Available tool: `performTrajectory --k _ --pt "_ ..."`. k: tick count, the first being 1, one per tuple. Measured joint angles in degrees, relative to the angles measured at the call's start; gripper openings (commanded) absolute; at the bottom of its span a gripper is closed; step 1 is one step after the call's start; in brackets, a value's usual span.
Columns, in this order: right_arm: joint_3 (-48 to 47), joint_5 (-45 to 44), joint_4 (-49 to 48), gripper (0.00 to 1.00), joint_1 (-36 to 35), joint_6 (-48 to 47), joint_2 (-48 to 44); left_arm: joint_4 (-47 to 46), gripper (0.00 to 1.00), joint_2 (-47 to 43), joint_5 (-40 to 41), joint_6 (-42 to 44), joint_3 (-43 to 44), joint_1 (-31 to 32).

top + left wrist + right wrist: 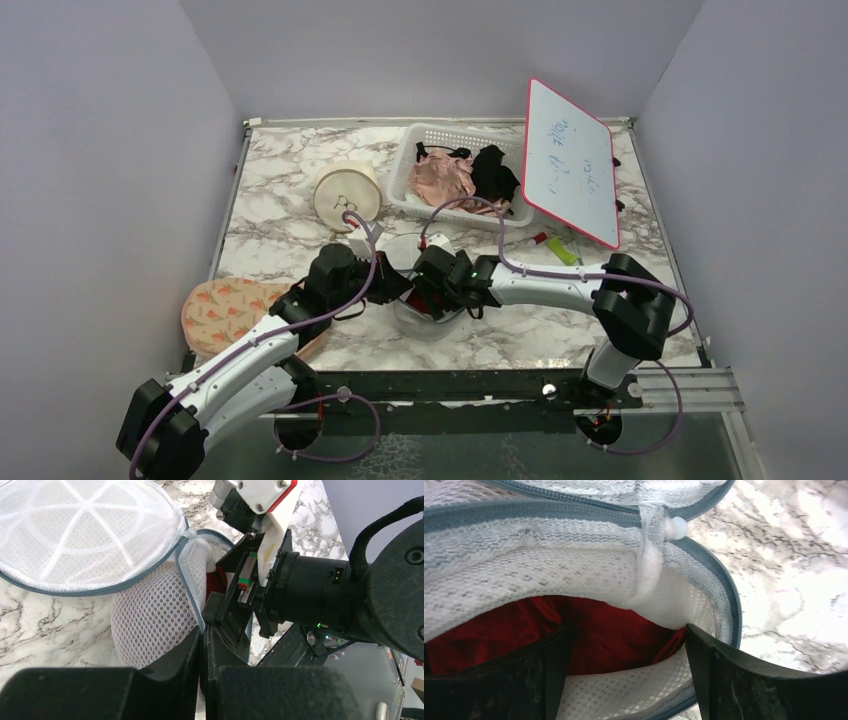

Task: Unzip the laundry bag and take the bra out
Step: Pick up the bra from the laundry bag.

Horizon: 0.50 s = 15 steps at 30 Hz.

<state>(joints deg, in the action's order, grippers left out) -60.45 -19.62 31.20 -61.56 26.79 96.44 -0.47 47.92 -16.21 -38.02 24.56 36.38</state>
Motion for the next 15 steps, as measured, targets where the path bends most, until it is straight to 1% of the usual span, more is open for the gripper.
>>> performTrajectory --k 8,15 --pt "3.5 4.0 -6.8 0.57 0.0 0.0 -0.3 0.7 0.00 0.0 1.1 -0.9 0.0 0.0" --pt "5.9 9.4 -12.5 0.30 0.0 -0.2 -1.4 1.8 0.00 -0.4 1.5 -2.2 0.0 0.0"
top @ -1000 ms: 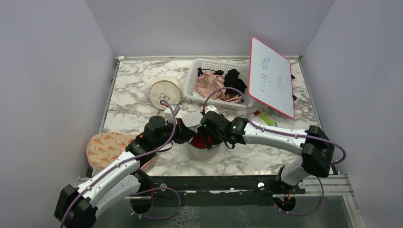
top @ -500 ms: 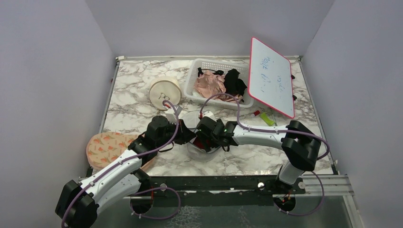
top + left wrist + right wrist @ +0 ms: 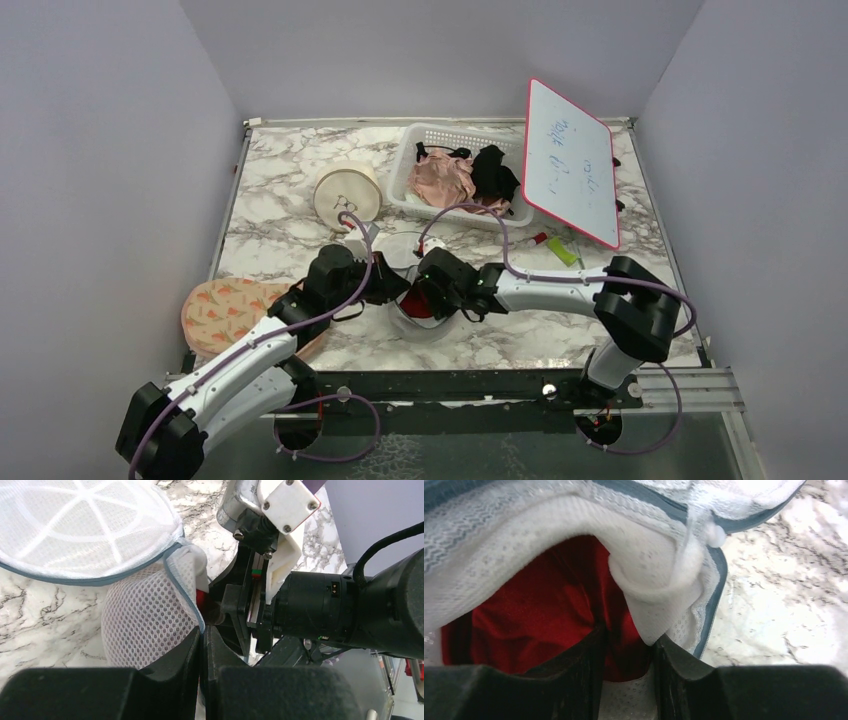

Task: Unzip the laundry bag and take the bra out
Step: Pick up the bra from the laundry bag.

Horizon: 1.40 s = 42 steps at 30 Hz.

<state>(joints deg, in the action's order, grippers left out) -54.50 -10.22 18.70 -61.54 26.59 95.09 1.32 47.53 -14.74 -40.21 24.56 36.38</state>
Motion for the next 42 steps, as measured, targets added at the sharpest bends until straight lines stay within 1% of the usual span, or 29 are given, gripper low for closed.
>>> performTrajectory --k 4,6,7,15,16,18,20,21,23,26,31,35,40,42 --pt "1.0 2.2 -2.6 0.11 0.0 -0.2 -1.6 0.0 0.00 -1.8 0.0 -1.4 -0.7 0.0" --pt "1.7 3.1 -4.0 0.03 0.0 -0.2 -3.2 0.0 0.00 -2.7 0.0 -1.9 -1.4 0.0" --pt "2.1 3.5 -4.7 0.01 0.0 -0.2 -4.1 0.0 0.00 -3.1 0.0 -2.1 -1.8 0.0" --pt "3.0 4.6 -8.7 0.01 0.0 -0.3 -10.1 0.3 0.00 -4.3 0.0 -2.7 -3.3 0.0" --pt "3.0 4.6 -8.9 0.02 0.0 -0.3 -10.4 0.2 0.00 -4.3 0.0 -2.7 -3.3 0.0" --pt "3.0 4.1 -8.8 0.12 0.0 -0.3 -10.9 0.2 0.00 -4.3 0.0 -2.6 -3.3 0.0" --pt "3.0 3.0 -8.4 0.18 0.0 -0.3 -10.9 0.2 0.00 -4.3 0.0 -2.4 -3.3 0.0" --pt "3.1 2.3 -8.0 0.24 0.0 -0.3 -10.9 0.3 0.00 -4.4 0.0 -2.3 -3.3 0.0" --pt "3.8 1.2 -8.0 0.32 0.0 -0.3 -10.9 0.5 0.00 -4.6 0.0 -2.1 -3.3 0.0" --pt "5.7 0.8 -7.7 0.40 0.0 -0.3 -10.7 0.6 0.00 -4.9 0.3 -1.6 -3.4 0.0" --pt "5.9 1.1 -6.1 0.58 0.0 -0.9 -9.3 0.4 0.00 -4.6 1.0 -1.2 -3.9 0.0" --pt "5.4 1.7 -5.0 0.67 0.0 -2.0 -9.4 0.4 0.00 -2.9 1.1 -1.2 -4.0 0.0" --pt "3.8 4.4 -4.6 0.71 0.0 -4.3 -12.7 0.4 0.00 -1.8 1.4 -1.0 -4.0 0.0" --pt "2.4 5.4 -4.7 0.71 0.0 -4.8 -14.1 0.4 0.00 -1.8 1.7 -1.0 -4.0 0.0"
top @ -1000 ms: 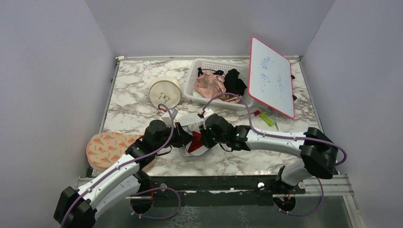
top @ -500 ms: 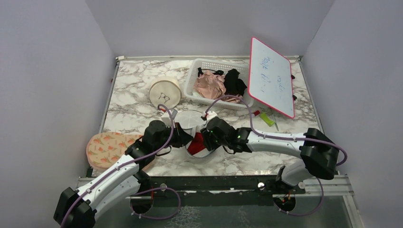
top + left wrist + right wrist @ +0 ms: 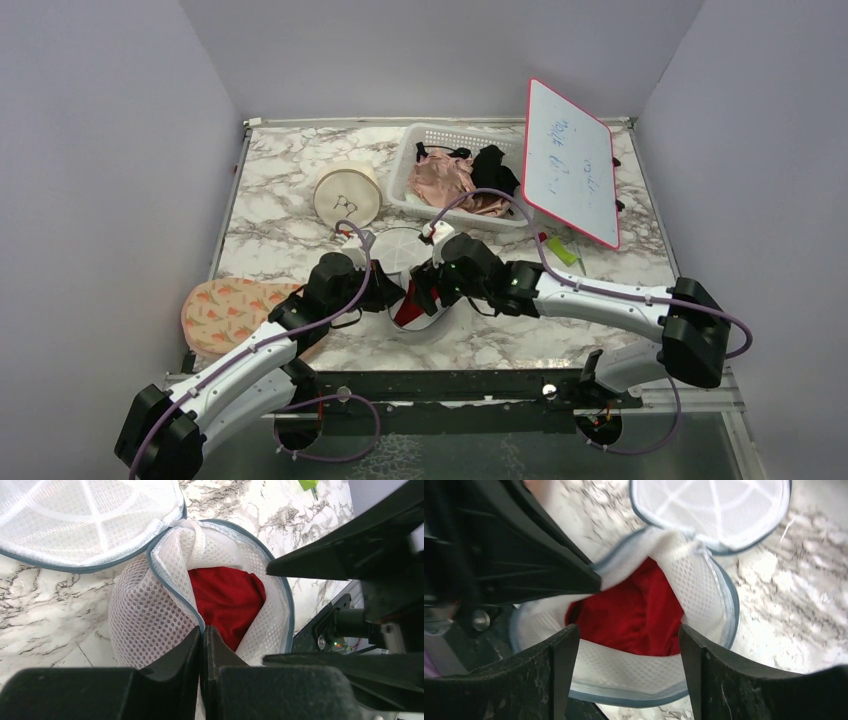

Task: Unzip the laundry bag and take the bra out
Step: Pick up the bra from the laundry bag.

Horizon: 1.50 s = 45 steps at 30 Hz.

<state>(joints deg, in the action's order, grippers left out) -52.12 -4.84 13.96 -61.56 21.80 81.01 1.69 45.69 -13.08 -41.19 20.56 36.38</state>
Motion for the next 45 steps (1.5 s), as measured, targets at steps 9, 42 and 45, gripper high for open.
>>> performTrajectory --k 9,42,45 --pt "-2.0 1.5 -3.1 0.52 0.0 -1.6 -0.3 0.1 0.00 -1.0 1.0 0.0 0.0 0.0" --pt "-5.7 -5.1 -3.5 0.34 0.0 -9.5 19.2 -1.2 0.00 -1.5 1.5 0.4 -2.3 0.0" --pt "-5.6 -6.0 -5.5 0.17 0.0 -8.9 20.1 -1.2 0.00 -1.6 1.5 0.3 -3.0 0.0"
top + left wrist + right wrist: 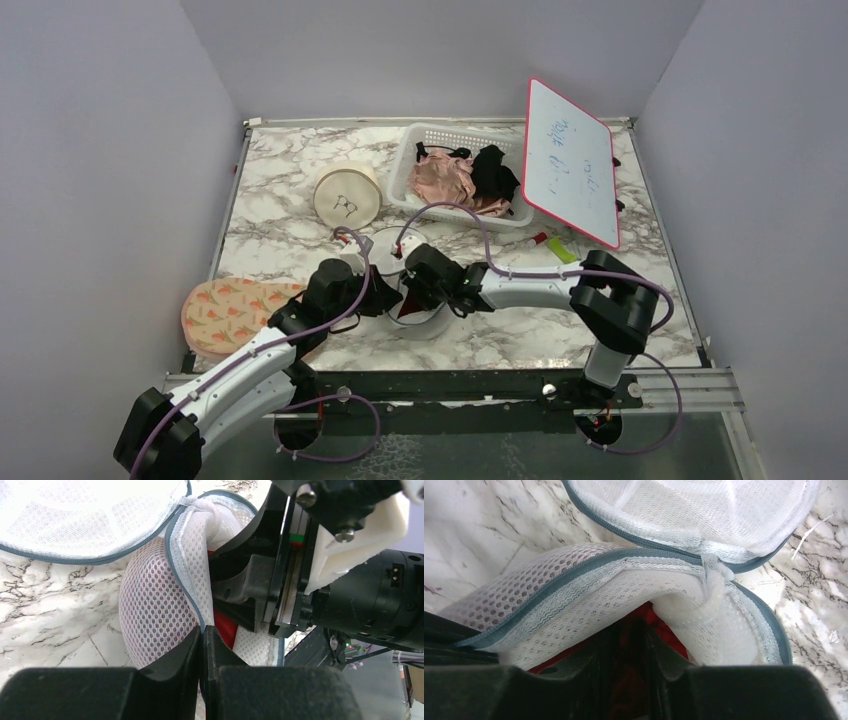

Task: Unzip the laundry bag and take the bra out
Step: Pick up the bra from the laundry bag.

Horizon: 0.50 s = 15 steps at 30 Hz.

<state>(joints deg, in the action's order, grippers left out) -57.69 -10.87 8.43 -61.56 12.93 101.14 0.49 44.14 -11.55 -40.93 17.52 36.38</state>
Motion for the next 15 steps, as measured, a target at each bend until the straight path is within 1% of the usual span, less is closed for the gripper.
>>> performTrajectory --k 1,2,6,12,15 --pt "0.0 -0.2 -0.2 0.07 0.0 0.4 0.0 0.1 0.00 0.0 0.0 -0.1 -0.1 0.0" --pt "0.0 -0.2 -0.2 0.02 -0.2 0.5 -0.2 0.1 0.00 -0.1 0.0 -0.1 -0.2 0.0" --pt "0.5 0.8 1.5 0.01 -0.3 2.1 -3.6 0.1 0.00 -1.0 0.0 -0.1 -0.2 0.0" --pt "1.0 8.6 3.2 0.01 -0.2 5.6 -15.3 0.2 0.00 -1.1 0.1 0.4 -0.2 0.0" --pt "2.3 10.7 3.4 0.01 -0.2 7.1 -20.2 1.8 0.00 -1.3 1.0 1.4 0.7 0.0"
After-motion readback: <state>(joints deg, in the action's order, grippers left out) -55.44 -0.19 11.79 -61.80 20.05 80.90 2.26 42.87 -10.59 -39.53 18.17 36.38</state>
